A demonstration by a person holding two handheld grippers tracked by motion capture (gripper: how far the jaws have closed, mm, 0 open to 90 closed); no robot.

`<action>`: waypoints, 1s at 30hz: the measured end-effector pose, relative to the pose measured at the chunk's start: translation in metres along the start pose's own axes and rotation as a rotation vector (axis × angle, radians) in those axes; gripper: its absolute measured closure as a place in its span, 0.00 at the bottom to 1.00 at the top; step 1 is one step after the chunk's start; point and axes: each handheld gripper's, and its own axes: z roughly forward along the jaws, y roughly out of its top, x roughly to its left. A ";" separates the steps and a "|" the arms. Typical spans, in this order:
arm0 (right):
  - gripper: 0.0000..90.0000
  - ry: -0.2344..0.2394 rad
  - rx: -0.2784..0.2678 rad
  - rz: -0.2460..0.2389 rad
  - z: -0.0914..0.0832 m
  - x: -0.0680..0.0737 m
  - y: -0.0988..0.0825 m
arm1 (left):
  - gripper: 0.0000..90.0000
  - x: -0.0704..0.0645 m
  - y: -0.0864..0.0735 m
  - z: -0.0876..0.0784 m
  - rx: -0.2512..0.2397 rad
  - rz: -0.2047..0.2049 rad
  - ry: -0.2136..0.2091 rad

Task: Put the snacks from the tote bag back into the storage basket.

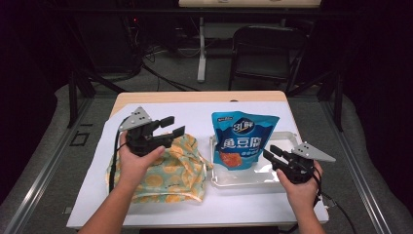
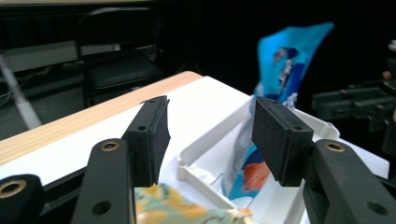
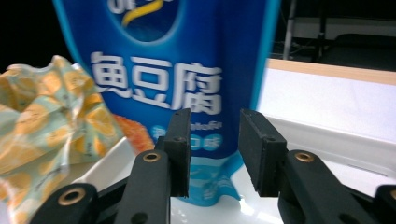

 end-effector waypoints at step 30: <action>0.66 0.237 0.078 -0.158 0.021 0.061 -0.010 | 0.55 0.041 -0.081 -0.100 0.061 -0.066 0.224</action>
